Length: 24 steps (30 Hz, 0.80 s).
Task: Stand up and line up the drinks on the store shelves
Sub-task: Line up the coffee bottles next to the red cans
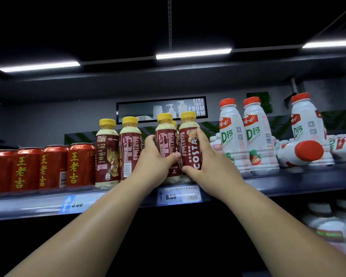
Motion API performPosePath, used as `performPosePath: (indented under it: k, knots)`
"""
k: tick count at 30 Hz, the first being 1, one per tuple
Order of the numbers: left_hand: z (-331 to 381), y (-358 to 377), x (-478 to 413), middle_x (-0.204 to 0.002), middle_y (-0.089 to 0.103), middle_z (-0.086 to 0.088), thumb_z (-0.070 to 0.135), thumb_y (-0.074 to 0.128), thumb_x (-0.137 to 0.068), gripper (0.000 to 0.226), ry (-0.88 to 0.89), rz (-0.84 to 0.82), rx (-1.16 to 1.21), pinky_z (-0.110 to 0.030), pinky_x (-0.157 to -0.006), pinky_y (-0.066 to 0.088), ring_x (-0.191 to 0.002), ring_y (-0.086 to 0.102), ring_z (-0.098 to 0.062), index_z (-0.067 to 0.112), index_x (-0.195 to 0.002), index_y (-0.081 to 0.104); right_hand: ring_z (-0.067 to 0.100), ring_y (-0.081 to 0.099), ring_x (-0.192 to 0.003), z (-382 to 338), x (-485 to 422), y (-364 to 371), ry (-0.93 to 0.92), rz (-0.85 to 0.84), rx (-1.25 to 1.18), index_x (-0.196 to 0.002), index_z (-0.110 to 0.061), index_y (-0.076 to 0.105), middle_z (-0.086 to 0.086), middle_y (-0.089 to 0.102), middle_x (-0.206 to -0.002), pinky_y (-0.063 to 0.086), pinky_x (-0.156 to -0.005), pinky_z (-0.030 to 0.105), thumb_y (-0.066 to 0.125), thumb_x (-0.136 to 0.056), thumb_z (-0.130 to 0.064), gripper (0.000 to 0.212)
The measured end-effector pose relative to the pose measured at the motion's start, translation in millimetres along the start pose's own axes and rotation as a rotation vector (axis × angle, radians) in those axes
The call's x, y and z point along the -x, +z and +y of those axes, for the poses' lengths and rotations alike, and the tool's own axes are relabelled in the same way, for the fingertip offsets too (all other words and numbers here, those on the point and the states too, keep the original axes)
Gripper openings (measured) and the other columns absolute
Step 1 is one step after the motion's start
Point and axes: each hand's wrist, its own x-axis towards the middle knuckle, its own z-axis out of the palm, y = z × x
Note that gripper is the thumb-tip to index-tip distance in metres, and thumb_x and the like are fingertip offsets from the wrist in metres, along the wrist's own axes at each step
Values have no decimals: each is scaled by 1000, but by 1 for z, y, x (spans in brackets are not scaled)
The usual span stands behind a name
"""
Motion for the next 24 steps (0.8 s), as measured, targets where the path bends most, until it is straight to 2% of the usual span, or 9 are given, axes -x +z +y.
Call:
performPosePath:
  k: [3, 6, 8, 11, 12, 16, 20, 24]
  knots:
    - [-2, -2, -1, -117, 60, 7, 33, 71, -87, 68, -5, -53, 14, -42, -94, 53, -102, 62, -12, 26, -141, 30, 24, 59, -109, 3, 5, 0, -9, 11, 11, -155, -37, -15, 2, 58, -132, 49, -87, 38, 61, -90, -56, 102]
    - [-7, -1, 3, -118, 52, 13, 38, 83, -75, 89, 56, -62, -100, -33, -96, 47, -106, 56, -8, 26, -143, 27, 21, 58, -103, 4, 10, 1, -15, 18, -11, -154, -39, -17, -2, 58, -129, 51, -87, 39, 60, -90, -56, 102]
    - [-9, -3, 3, -115, 56, 11, 35, 86, -71, 97, 48, -68, -102, -28, -88, 47, -100, 58, -6, 24, -145, 24, 19, 56, -95, 5, 10, 1, -12, 20, -30, -152, -40, -18, -4, 58, -125, 52, -84, 39, 61, -89, -53, 103]
    - [-9, -7, 0, -105, 60, 11, 25, 79, -81, 89, -9, -122, -21, -23, -70, 50, -91, 62, -3, 26, -148, 20, 20, 58, -103, 6, 10, 1, -7, 19, -24, -152, -39, -18, -4, 57, -131, 50, -85, 38, 62, -91, -50, 102]
    - [-9, -8, 0, -105, 60, 12, 26, 77, -82, 86, -8, -137, -17, -24, -68, 51, -90, 62, -3, 28, -148, 21, 20, 58, -105, 6, 10, 1, -6, 23, -22, -153, -38, -17, -3, 56, -132, 49, -85, 38, 62, -91, -49, 101]
    - [-13, -8, 2, -110, 60, 19, 42, 84, -71, 86, 98, -137, -127, -26, -82, 50, -96, 60, 1, 36, -138, 31, 24, 56, -109, 7, 11, 5, 10, 62, -39, -153, -36, -13, 0, 52, -137, 46, -86, 38, 63, -90, -49, 99]
    - [-15, -8, 3, -104, 63, 17, 38, 79, -79, 86, 116, -165, -135, -17, -71, 44, -91, 61, 3, 33, -146, 25, 26, 55, -113, 8, 10, 7, 32, 83, -51, -151, -37, -13, 2, 49, -140, 47, -93, 42, 64, -89, -47, 100]
    - [-16, -7, 7, -92, 51, 24, 45, 79, -77, 88, 164, -119, -192, -12, -65, 39, -81, 52, 10, 29, -145, 26, 26, 54, -113, 6, 10, 7, 28, 82, -30, -150, -38, -13, 2, 48, -140, 46, -93, 42, 63, -89, -45, 98]
